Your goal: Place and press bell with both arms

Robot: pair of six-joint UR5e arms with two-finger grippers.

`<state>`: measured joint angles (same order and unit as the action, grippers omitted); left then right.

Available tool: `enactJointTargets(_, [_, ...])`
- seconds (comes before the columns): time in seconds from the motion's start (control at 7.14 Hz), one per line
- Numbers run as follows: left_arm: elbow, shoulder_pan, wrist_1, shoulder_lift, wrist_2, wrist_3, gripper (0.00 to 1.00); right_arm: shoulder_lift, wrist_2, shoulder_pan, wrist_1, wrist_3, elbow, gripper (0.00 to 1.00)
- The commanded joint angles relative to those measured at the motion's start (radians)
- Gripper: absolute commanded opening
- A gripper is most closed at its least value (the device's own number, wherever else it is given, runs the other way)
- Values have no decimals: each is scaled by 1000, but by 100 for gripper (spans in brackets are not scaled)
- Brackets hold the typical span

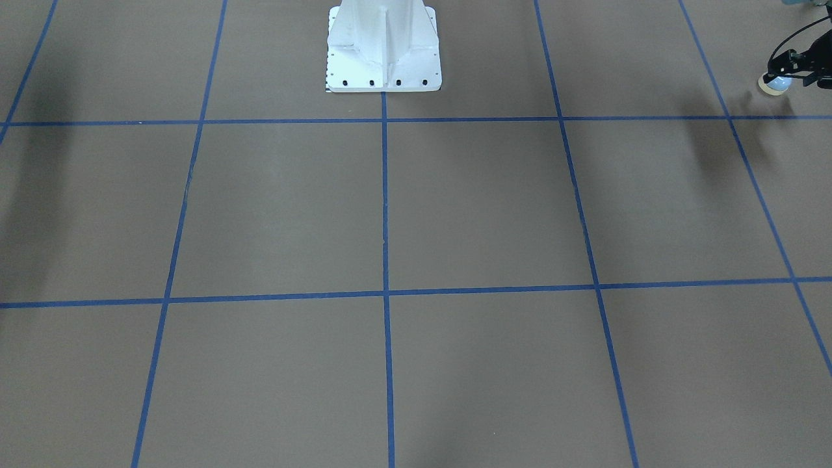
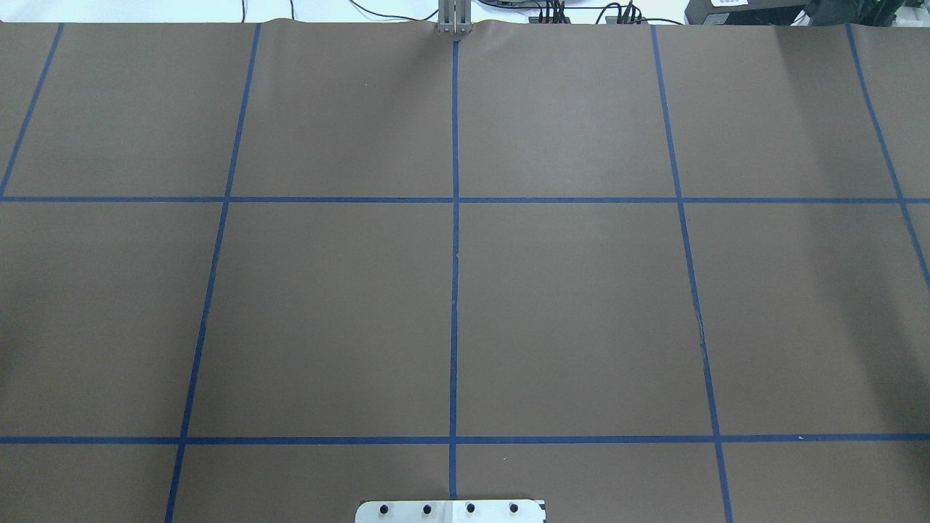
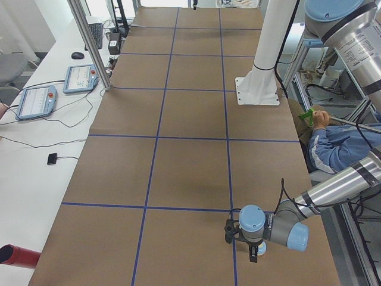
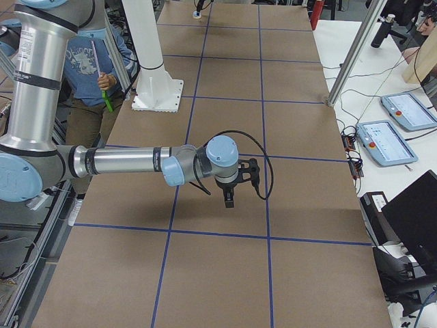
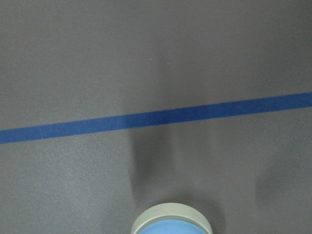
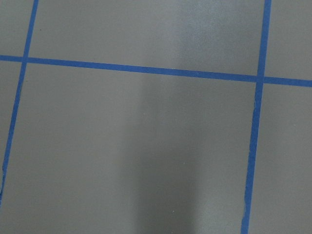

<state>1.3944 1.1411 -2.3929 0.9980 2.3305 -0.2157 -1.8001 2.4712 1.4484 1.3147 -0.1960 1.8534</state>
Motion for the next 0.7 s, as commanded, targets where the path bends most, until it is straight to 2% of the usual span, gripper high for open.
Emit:
enactJointTargets(0.0, [-31,-15,0,27,3,-2,100,-1,0,-6,-2,-3,3,100])
enactJointTargets(0.56, [-50,-47,4,27,52,-4,100,-5,0,-9,-2,-5,6,100])
